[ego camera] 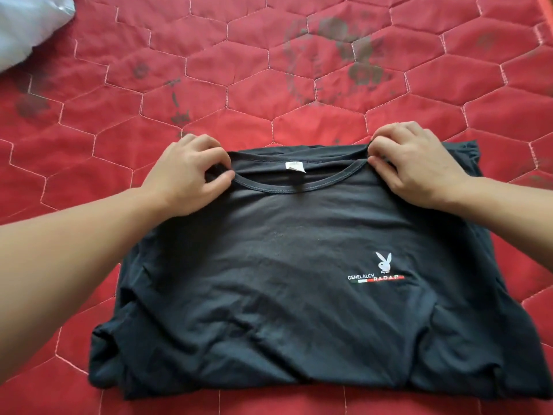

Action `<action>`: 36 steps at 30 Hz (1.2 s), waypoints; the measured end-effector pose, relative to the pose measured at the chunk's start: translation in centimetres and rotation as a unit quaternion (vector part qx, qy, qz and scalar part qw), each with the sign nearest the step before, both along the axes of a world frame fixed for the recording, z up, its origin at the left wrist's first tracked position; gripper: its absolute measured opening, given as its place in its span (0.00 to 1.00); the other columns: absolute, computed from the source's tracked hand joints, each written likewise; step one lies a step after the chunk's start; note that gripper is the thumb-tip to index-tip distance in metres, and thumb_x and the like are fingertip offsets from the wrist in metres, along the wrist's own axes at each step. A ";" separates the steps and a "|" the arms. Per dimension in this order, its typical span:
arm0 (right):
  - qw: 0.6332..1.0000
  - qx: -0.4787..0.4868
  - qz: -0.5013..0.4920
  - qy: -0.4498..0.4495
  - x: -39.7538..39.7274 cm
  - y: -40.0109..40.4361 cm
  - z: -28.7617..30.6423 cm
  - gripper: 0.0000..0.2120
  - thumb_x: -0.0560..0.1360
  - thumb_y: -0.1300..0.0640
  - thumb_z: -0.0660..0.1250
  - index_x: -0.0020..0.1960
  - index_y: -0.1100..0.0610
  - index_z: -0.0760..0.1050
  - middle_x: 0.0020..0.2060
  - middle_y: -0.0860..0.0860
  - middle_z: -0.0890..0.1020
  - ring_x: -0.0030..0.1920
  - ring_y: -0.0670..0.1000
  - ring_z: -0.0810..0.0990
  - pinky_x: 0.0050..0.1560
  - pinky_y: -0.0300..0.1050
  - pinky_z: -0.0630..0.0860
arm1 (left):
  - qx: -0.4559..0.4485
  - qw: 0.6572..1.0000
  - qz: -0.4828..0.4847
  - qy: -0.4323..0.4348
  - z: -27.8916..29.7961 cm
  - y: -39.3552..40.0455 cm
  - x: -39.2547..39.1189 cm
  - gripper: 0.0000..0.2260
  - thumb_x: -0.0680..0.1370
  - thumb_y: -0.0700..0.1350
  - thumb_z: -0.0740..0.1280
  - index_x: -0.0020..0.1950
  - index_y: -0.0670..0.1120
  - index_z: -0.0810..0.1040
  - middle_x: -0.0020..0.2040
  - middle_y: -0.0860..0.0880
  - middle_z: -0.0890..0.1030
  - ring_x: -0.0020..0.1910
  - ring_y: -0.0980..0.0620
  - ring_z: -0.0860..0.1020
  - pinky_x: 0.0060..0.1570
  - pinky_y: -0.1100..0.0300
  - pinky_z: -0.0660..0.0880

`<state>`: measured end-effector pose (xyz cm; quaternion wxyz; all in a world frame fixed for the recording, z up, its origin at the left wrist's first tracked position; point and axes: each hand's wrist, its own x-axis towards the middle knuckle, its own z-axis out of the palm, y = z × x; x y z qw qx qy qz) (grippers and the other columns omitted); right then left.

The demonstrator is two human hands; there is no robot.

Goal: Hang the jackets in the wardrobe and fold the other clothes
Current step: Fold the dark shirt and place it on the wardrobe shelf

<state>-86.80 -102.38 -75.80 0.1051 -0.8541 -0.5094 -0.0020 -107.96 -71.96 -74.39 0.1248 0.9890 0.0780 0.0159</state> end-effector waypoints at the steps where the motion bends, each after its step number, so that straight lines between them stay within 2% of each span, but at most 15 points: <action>1: 1.000 0.004 0.002 -0.003 0.1 0.1 0.0 0.17 0.78 0.47 0.54 0.51 0.57 0.75 0.55 0.56 0.78 0.55 0.62 0.73 0.50 0.57 0.72 | 0.020 1.000 -0.009 -0.003 -0.2 0.4 0.1 0.16 0.76 0.56 0.60 0.46 0.46 0.80 0.51 0.47 0.79 0.47 0.42 0.75 0.50 0.44 0.74; 6: 0.999 -0.008 -0.046 -0.027 0.3 0.7 0.1 0.19 0.77 0.47 0.53 0.49 0.60 0.75 0.54 0.58 0.77 0.52 0.64 0.74 0.46 0.57 0.71 | 0.000 0.995 0.097 -0.001 -0.7 0.7 1.0 0.15 0.78 0.57 0.63 0.48 0.46 0.79 0.54 0.45 0.77 0.54 0.40 0.74 0.55 0.43 0.72; 9: 0.997 0.014 -0.074 -0.027 -1.5 1.6 0.7 0.17 0.76 0.49 0.55 0.54 0.58 0.75 0.60 0.58 0.76 0.59 0.63 0.72 0.56 0.57 0.67 | 0.009 0.982 0.183 -0.041 -0.9 -1.4 1.0 0.11 0.79 0.53 0.65 0.56 0.47 0.77 0.59 0.45 0.76 0.60 0.40 0.71 0.57 0.46 0.66; 11: 0.999 0.021 -0.017 -0.024 -3.6 1.5 0.6 0.19 0.76 0.47 0.57 0.62 0.55 0.74 0.67 0.56 0.73 0.66 0.61 0.70 0.64 0.57 0.64 | 0.007 0.985 0.155 -0.078 -1.1 -3.5 0.5 0.16 0.78 0.54 0.61 0.63 0.50 0.76 0.65 0.48 0.75 0.65 0.43 0.70 0.62 0.47 0.62; 12: 0.999 0.001 0.021 -0.024 -4.5 1.2 0.2 0.22 0.77 0.45 0.56 0.66 0.54 0.73 0.70 0.55 0.71 0.69 0.59 0.68 0.67 0.57 0.62 | 0.011 0.989 0.131 -0.062 -1.4 -4.2 0.1 0.19 0.78 0.56 0.58 0.67 0.53 0.74 0.69 0.49 0.73 0.69 0.44 0.67 0.66 0.47 0.59; 14: 0.997 -0.067 0.034 -0.007 -5.2 0.1 -0.8 0.27 0.78 0.41 0.51 0.73 0.50 0.67 0.74 0.53 0.67 0.74 0.56 0.63 0.72 0.57 0.56 | 0.032 0.994 0.102 0.033 -2.3 -5.1 -0.7 0.25 0.79 0.61 0.49 0.75 0.58 0.64 0.77 0.50 0.64 0.77 0.47 0.58 0.73 0.45 0.50; 16: 0.994 -0.111 -0.008 0.014 -4.6 -0.7 -1.1 0.30 0.77 0.39 0.47 0.76 0.47 0.61 0.77 0.51 0.61 0.77 0.54 0.57 0.74 0.56 0.51 | 0.052 0.989 0.107 0.092 -3.0 -4.9 -1.1 0.27 0.80 0.63 0.44 0.78 0.60 0.54 0.80 0.51 0.55 0.79 0.49 0.49 0.75 0.45 0.42; 20: 0.987 -0.152 -0.048 0.021 -3.4 -0.8 -0.7 0.33 0.76 0.36 0.41 0.79 0.46 0.52 0.79 0.50 0.55 0.79 0.52 0.51 0.76 0.57 0.46 | 0.056 0.985 0.119 0.112 -2.2 -5.1 -0.8 0.27 0.81 0.63 0.46 0.79 0.61 0.46 0.81 0.50 0.46 0.79 0.49 0.42 0.75 0.44 0.37; 23: 0.981 -0.105 -0.156 0.037 -4.6 -2.5 -0.6 0.36 0.75 0.34 0.46 0.79 0.49 0.53 0.79 0.52 0.55 0.78 0.54 0.52 0.75 0.58 0.48 | 0.055 0.989 0.100 0.089 -1.3 -8.4 -1.5 0.28 0.80 0.64 0.47 0.79 0.61 0.47 0.81 0.49 0.46 0.79 0.48 0.42 0.75 0.41 0.39; 26: 0.945 -0.074 -0.308 0.085 -7.4 -6.3 0.0 0.40 0.73 0.32 0.53 0.78 0.52 0.54 0.78 0.54 0.55 0.77 0.55 0.52 0.75 0.58 0.50 | -0.008 0.999 0.025 0.046 -0.8 -15.8 -2.6 0.29 0.77 0.64 0.49 0.78 0.59 0.57 0.80 0.48 0.55 0.79 0.46 0.49 0.74 0.41 0.44; 30: 0.882 -0.038 -0.453 0.124 -10.5 -9.6 1.2 0.41 0.72 0.33 0.63 0.77 0.53 0.57 0.74 0.55 0.62 0.74 0.58 0.58 0.72 0.58 0.56 | -0.072 0.995 -0.071 0.005 -0.2 -27.4 -2.0 0.23 0.74 0.60 0.59 0.67 0.54 0.75 0.71 0.47 0.72 0.72 0.44 0.68 0.67 0.43 0.59; 32: 0.875 -0.014 -0.461 0.143 -10.4 -10.3 1.9 0.36 0.71 0.35 0.67 0.72 0.53 0.64 0.66 0.55 0.71 0.68 0.59 0.67 0.67 0.57 0.63 | -0.104 0.991 -0.081 0.018 0.8 -32.0 -1.6 0.17 0.71 0.58 0.65 0.54 0.51 0.80 0.56 0.47 0.80 0.56 0.43 0.77 0.55 0.48 0.66; 33: 0.872 0.003 -0.460 0.170 -10.0 -10.7 2.3 0.31 0.70 0.36 0.68 0.67 0.52 0.69 0.60 0.54 0.76 0.63 0.58 0.72 0.63 0.55 0.68 | -0.110 0.991 -0.077 0.027 1.3 -33.8 -1.4 0.15 0.71 0.58 0.66 0.50 0.49 0.79 0.49 0.47 0.79 0.50 0.44 0.77 0.50 0.50 0.67; 34: 0.864 0.015 -0.459 0.206 -9.5 -11.1 2.7 0.26 0.70 0.37 0.69 0.61 0.51 0.72 0.52 0.51 0.79 0.57 0.57 0.76 0.59 0.54 0.72 | -0.125 0.988 -0.070 0.060 1.9 -35.2 -1.1 0.16 0.73 0.60 0.65 0.49 0.48 0.77 0.48 0.47 0.77 0.48 0.44 0.75 0.48 0.50 0.67; 36: 0.848 0.002 -0.461 0.260 -8.4 -11.7 3.5 0.21 0.68 0.37 0.70 0.51 0.50 0.73 0.42 0.47 0.79 0.47 0.53 0.78 0.50 0.51 0.75 | -0.144 0.976 -0.058 0.152 2.6 -36.9 -1.0 0.24 0.74 0.67 0.61 0.55 0.48 0.73 0.54 0.47 0.74 0.53 0.44 0.71 0.53 0.48 0.65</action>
